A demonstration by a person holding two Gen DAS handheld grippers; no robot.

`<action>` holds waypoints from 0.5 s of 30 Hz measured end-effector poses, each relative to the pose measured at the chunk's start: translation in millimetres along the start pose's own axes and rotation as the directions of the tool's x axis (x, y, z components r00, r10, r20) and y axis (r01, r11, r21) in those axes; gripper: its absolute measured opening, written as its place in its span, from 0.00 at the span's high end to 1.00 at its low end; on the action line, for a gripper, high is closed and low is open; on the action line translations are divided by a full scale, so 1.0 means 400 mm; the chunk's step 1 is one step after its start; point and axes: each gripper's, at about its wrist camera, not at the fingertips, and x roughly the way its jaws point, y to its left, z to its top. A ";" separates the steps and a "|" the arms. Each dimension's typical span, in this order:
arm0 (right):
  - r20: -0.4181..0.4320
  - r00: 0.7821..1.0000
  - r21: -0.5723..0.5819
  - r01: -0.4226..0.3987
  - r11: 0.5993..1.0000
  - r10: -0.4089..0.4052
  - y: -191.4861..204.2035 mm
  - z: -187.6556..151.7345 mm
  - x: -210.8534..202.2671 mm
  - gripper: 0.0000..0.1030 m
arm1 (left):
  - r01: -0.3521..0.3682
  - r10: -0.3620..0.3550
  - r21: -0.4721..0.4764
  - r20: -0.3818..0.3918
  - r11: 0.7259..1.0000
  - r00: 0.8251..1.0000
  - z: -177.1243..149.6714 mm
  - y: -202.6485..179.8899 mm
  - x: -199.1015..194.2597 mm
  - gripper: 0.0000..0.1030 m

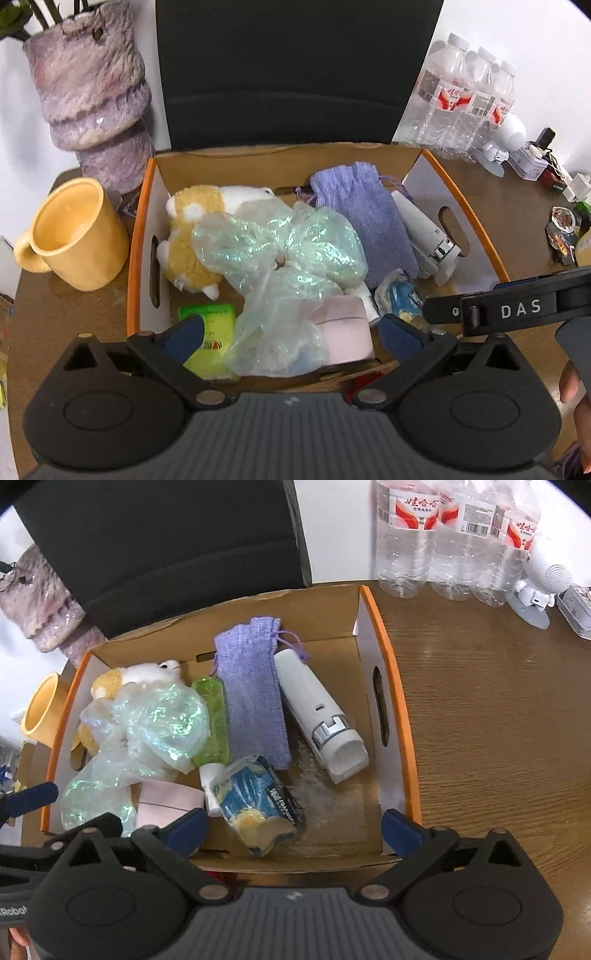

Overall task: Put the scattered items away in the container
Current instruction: 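Lower the plastic bag and wrapped soap into the box and open both tools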

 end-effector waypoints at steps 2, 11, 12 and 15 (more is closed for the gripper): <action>-0.014 1.000 0.003 -0.021 1.000 0.021 -0.005 -0.003 0.001 0.02 | -0.020 0.020 -0.027 0.007 0.999 1.000 0.003 0.007 -0.004 0.00; -0.032 0.999 -0.036 0.026 0.999 -0.027 0.014 -0.011 0.005 0.02 | 0.026 -0.026 -0.015 -0.050 1.000 0.998 0.004 0.007 -0.006 0.00; -0.033 0.999 -0.044 0.034 0.998 -0.035 0.018 -0.012 0.005 0.02 | 0.020 -0.021 -0.009 -0.055 1.000 0.998 0.004 0.004 -0.007 0.00; -0.032 0.998 -0.075 0.056 0.996 -0.059 0.030 -0.016 0.000 0.02 | 0.026 -0.024 0.013 -0.075 1.000 0.997 0.001 -0.004 -0.009 0.00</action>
